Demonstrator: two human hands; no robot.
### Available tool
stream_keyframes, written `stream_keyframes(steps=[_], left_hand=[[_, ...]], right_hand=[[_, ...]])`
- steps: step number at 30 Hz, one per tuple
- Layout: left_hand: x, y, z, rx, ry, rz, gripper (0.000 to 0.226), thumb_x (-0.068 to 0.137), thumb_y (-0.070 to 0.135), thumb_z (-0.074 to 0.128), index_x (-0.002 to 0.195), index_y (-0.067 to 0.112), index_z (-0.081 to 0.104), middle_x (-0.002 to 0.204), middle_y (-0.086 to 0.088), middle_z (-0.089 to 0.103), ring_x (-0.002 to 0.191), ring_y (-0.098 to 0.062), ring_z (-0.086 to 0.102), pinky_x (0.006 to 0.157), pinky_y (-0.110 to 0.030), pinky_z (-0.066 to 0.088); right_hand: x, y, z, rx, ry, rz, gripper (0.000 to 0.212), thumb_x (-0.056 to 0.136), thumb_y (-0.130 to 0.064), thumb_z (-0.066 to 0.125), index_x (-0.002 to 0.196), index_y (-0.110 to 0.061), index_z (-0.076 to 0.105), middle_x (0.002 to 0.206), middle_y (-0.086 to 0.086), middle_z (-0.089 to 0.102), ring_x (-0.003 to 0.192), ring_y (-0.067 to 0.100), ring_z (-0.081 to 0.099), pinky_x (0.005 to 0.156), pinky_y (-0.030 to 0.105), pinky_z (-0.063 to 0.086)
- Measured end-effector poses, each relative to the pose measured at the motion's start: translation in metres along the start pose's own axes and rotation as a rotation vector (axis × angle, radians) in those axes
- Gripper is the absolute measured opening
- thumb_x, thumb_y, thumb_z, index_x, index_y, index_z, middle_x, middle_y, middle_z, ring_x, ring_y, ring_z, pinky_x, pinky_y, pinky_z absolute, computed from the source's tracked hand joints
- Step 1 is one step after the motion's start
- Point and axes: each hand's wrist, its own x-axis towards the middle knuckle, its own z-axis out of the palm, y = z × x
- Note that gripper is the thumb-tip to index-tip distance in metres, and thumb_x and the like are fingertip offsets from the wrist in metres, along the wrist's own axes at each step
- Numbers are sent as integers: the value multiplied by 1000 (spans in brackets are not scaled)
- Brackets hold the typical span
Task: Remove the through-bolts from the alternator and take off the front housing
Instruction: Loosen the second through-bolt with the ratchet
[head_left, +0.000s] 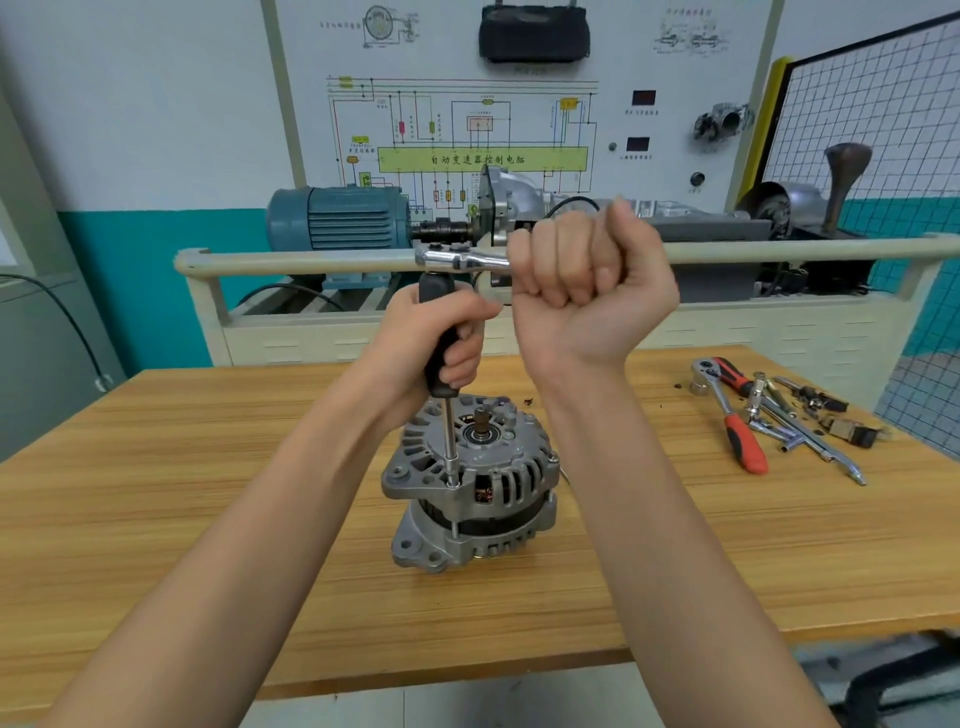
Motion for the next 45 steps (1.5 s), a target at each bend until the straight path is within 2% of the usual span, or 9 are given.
stream_keyframes(steps=[4,9,16,21,24,30,34,41,45], left_hand=[[3,5,-4,-40,-166,-36,31,77,15,55,48,17,45,40,2,33,33,-11,29,39,-19,26],[5,4,0,-87,-172,-103,48,83,17,55,39,20,37,32,7,25,25,-5,19,32,-14,16],[5,-1,21,80,332,-4,47,88,0,49,47,20,36,38,5,29,29,-8,21,35,-12,18],[3,0,24,204,451,22,21,78,21,55,60,20,44,50,6,45,37,-6,40,37,-19,35],[3,0,15,94,292,27,45,82,-1,55,46,20,39,38,5,31,33,-10,23,37,-16,21],[5,7,-3,56,-120,-24,33,76,14,57,44,15,47,40,-2,36,35,-17,32,41,-22,31],[7,7,-3,-108,-225,-156,48,81,12,54,38,19,34,32,6,26,26,-6,21,33,-18,16],[7,2,12,15,187,-63,61,88,4,47,35,26,27,34,7,19,28,-8,12,34,-12,14],[6,0,20,108,424,2,56,87,0,46,35,21,43,32,12,32,32,-5,24,38,-14,21]], right_hand=[[16,-2,-16,267,191,211,47,80,-15,41,34,-16,34,30,-4,24,38,12,8,40,23,18],[16,-1,-16,328,243,203,47,80,-15,41,34,-17,33,30,-4,24,31,11,14,39,22,18],[-17,11,15,-336,-63,-240,44,84,-5,40,45,-22,32,40,-6,29,38,9,24,47,26,21],[-25,23,27,-596,-99,-397,31,81,-13,46,53,-25,42,50,-11,37,42,7,29,48,25,21],[-14,11,16,-334,-92,-232,45,82,-6,41,40,-22,42,37,-7,27,36,8,22,46,24,19],[14,-6,-15,245,188,195,47,81,-14,39,34,-18,31,30,-3,23,38,12,9,40,21,19],[22,-1,-19,319,291,240,48,80,-14,40,33,-16,32,29,-4,23,36,11,8,39,21,17],[-4,5,8,-104,3,-56,50,85,-6,38,37,-19,37,34,-6,28,34,9,19,43,25,19],[-21,20,22,-468,-92,-298,34,81,-10,46,51,-25,41,47,-8,36,42,9,28,47,31,19]])
